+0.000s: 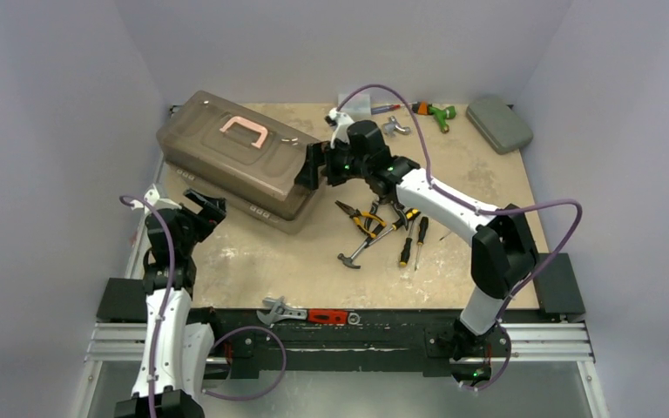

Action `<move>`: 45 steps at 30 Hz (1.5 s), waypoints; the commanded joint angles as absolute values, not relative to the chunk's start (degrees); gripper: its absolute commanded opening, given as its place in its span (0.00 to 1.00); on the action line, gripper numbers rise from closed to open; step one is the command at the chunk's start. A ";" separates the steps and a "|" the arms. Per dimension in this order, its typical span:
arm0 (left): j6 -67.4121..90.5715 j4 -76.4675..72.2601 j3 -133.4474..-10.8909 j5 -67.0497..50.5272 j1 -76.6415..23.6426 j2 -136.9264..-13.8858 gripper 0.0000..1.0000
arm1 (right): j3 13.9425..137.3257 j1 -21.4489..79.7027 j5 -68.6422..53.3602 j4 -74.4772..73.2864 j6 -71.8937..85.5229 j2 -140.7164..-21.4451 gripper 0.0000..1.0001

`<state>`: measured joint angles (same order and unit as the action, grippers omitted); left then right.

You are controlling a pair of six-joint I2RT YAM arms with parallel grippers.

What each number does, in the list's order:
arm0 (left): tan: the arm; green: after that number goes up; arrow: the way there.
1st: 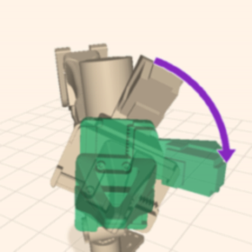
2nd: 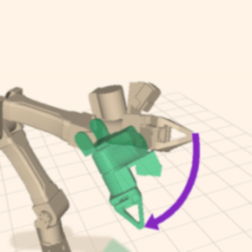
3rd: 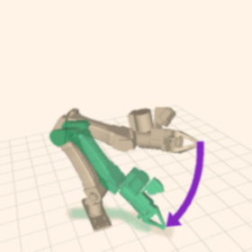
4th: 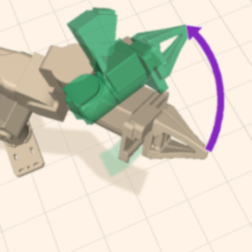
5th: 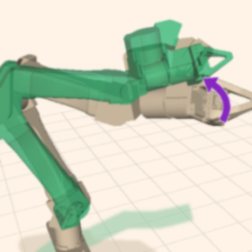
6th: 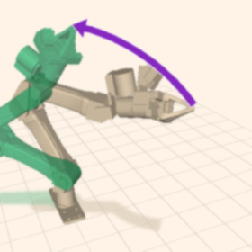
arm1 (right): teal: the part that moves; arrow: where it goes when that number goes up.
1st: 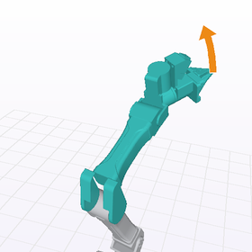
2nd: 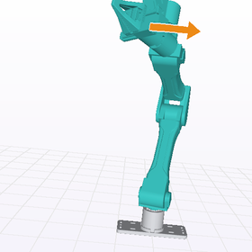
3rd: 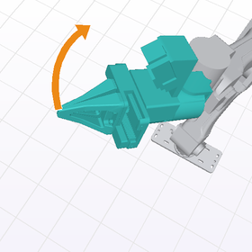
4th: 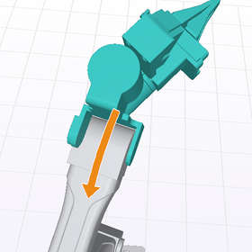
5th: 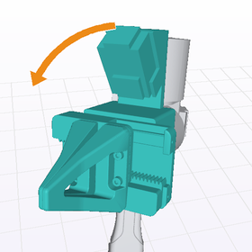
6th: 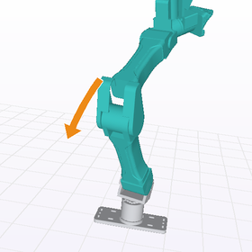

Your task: Pack the tool kit

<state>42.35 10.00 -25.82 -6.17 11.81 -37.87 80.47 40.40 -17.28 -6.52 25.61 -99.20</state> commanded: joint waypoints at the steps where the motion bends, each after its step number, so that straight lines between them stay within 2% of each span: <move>1: 42.01 8.49 -23.05 -11.38 11.56 -34.49 0.91 | 82.12 34.45 -17.56 -7.23 22.95 -96.66 0.97; 5: 43.08 6.72 -19.79 -11.43 11.59 -33.23 0.92 | 85.00 31.55 -19.41 -7.46 24.23 -98.43 0.99; 9: 45.39 1.27 -18.12 -12.21 11.68 -36.10 0.95 | 94.15 29.91 -24.59 -8.81 24.43 -104.47 0.99; 17: 49.37 -12.51 -21.45 -17.45 15.61 -51.39 0.99 | 115.30 29.66 -33.51 -17.31 25.44 -121.89 0.99; 19: 50.60 -19.15 -21.84 -20.38 16.86 -56.67 0.99 | 113.58 29.88 -35.48 -16.98 25.78 -122.55 0.98; 23: 51.37 -28.32 -23.87 -27.30 17.25 -64.71 0.94 | 101.50 31.95 -37.18 -13.08 25.22 -116.65 0.96; 27: 53.30 -33.66 -21.03 -29.72 17.30 -64.58 0.93 | 89.35 36.78 -33.40 -12.64 22.41 -107.26 0.96; 32: 50.11 -12.56 -20.01 -20.61 17.31 -52.65 0.94 | 74.53 45.03 -26.79 -6.91 28.51 -95.36 0.93; 36: 46.30 -2.06 -21.68 -14.64 17.30 -44.07 0.97 | 66.61 49.20 -25.37 -2.45 32.80 -91.30 0.93; 41: 43.56 6.42 -28.64 -15.64 17.27 -43.81 0.96 | 70.22 48.38 -19.73 -6.72 31.00 -88.25 0.96; 45: 39.76 11.89 -36.09 -16.75 14.71 -44.68 0.96 | 70.85 42.82 -20.66 -6.44 33.19 -86.64 0.96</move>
